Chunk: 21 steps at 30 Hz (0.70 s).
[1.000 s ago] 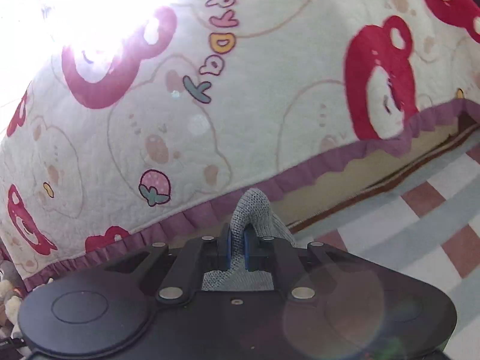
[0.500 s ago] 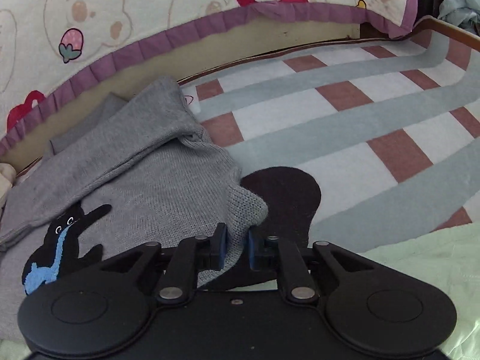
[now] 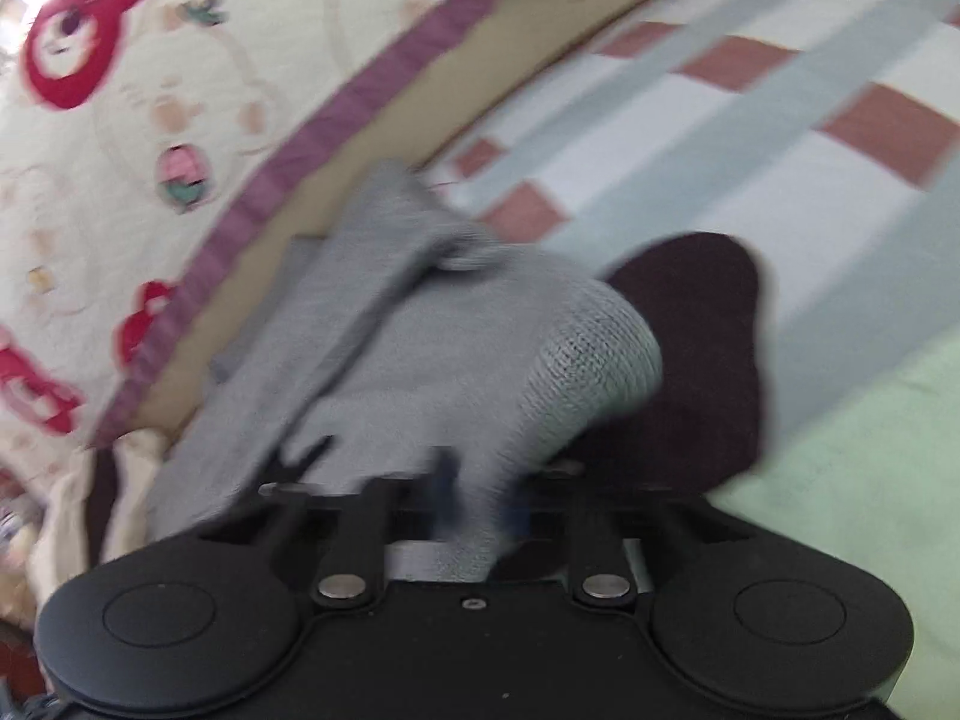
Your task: Fold clothes
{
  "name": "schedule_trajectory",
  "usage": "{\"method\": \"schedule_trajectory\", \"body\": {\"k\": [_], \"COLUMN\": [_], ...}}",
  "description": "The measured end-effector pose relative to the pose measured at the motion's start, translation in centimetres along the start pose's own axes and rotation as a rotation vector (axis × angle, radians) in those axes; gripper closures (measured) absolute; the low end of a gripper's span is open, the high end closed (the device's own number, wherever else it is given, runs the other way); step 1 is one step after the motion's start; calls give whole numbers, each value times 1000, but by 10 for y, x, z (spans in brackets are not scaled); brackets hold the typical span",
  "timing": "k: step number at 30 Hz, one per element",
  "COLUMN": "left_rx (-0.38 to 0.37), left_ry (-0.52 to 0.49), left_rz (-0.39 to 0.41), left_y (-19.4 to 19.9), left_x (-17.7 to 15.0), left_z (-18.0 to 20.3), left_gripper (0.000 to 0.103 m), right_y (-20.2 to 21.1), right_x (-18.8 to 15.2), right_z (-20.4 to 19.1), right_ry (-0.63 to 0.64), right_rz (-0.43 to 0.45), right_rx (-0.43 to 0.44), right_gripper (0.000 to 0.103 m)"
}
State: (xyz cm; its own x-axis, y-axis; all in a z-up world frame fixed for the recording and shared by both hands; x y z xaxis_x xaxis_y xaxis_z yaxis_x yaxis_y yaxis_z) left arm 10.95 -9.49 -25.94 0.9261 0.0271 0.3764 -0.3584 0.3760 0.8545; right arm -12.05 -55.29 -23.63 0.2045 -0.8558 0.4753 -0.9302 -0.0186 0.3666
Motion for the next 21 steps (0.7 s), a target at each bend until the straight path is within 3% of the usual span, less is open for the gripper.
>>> {"method": "schedule_trajectory", "body": {"k": [2, 4, 9, 11, 12, 13, 15, 18, 21], "left_rx": [22, 38, 73, 88, 89, 85, 75, 100, 106], "left_ry": [-75, -85, -72, -67, -62, -54, -33, -149, -187], "left_rz": [85, 98, 90, 87, 88, 106, 159, 327, 426], "left_y": [13, 13, 7, 5, 2, 1, 3, 38, 72], "left_x": [8, 9, 10, 10, 11, 14, 20, 28, 21], "left_z": [10, 11, 10, 10, 9, 8, 8, 25, 37], "left_gripper": [92, 92, 84, 80, 79, 80, 92, 94, 94], "right_y": [-7, -6, -4, -8, -12, -15, -16, -2, 15], "right_x": [8, 11, 0, -4, -3, -3, 5, 20, 26], "right_z": [3, 13, 6, 3, 0, -3, -12, -34, -60], "right_ry": [-79, -196, -95, -27, -4, 19, 47, 36, 86], "right_rz": [5, 16, -1, -15, -12, -9, 28, 79, 81], "right_rx": [47, 32, -48, -70, -42, -15, 49, 158, 204], "right_gripper": [90, 80, 48, 48, 55, 92, 91, 92, 92]}}
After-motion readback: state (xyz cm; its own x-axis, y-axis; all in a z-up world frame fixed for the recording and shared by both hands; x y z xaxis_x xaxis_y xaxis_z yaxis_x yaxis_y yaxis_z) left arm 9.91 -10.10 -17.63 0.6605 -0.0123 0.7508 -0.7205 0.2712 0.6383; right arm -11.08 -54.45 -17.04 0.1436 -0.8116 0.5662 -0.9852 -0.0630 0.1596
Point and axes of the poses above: each gripper's, at about its wrist camera, not at the fingertips, and y roughly against the way its jaws point, z to its right, x to its top, the point moved 9 cm from there along -y, roughly the way its jaws point, and after that the axes turned 12 degrees about x, right-handed, at the moved point
